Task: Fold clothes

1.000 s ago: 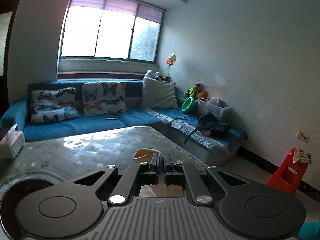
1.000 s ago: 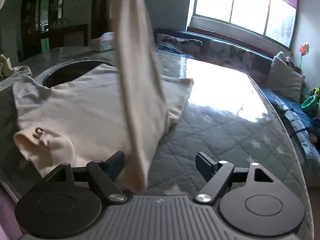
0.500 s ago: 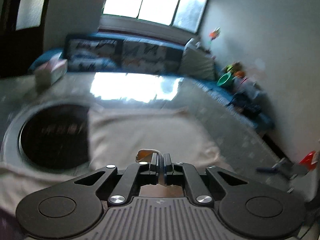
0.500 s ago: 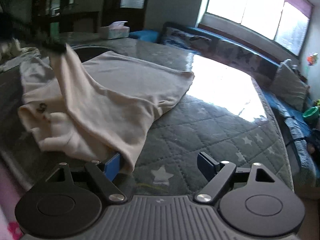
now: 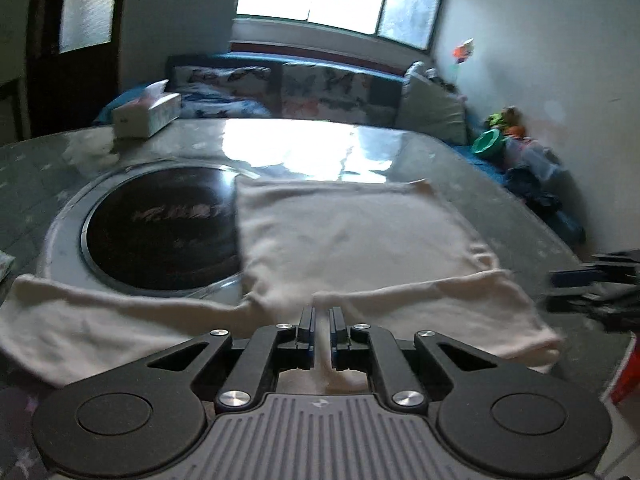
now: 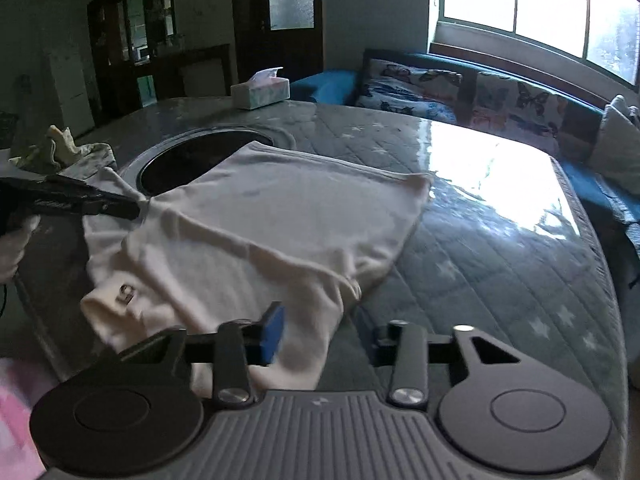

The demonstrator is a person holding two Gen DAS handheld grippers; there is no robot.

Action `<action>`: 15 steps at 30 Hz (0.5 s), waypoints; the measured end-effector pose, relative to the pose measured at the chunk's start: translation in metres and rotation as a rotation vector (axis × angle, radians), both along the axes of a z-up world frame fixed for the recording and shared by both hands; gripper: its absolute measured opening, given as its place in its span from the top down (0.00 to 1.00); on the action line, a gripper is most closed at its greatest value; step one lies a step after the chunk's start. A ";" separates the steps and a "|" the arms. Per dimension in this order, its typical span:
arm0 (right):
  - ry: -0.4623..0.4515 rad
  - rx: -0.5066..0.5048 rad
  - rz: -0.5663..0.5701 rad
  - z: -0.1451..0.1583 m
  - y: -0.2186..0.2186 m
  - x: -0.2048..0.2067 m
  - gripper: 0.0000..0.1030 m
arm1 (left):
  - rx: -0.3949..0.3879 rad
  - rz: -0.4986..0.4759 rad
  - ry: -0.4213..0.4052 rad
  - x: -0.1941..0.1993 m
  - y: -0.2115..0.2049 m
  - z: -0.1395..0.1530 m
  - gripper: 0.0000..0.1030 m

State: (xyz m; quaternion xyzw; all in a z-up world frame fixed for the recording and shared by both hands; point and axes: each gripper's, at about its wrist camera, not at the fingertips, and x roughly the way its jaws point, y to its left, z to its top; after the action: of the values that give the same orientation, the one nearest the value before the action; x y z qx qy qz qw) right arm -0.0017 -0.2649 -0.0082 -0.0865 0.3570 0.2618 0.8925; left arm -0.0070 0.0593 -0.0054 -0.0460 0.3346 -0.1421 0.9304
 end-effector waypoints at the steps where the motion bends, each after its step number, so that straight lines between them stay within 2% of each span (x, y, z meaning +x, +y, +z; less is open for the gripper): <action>1: 0.005 0.005 0.006 -0.002 0.003 0.007 0.67 | -0.010 -0.020 0.004 0.001 -0.004 -0.001 0.92; 5: 0.028 -0.003 0.016 -0.012 0.014 0.030 0.70 | -0.044 -0.070 0.033 0.011 -0.017 -0.011 0.92; 10: 0.040 -0.009 -0.003 -0.024 0.018 0.045 0.70 | -0.073 -0.044 0.080 0.019 -0.016 -0.029 0.92; 15: 0.000 -0.057 0.025 -0.016 0.028 0.040 0.69 | -0.101 -0.021 0.074 0.006 -0.005 -0.026 0.92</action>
State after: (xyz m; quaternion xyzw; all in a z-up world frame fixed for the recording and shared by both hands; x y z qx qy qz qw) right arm 0.0382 -0.2368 -0.0239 -0.1166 0.3634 0.2629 0.8861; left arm -0.0008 0.0542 -0.0317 -0.0947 0.3619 -0.1668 0.9123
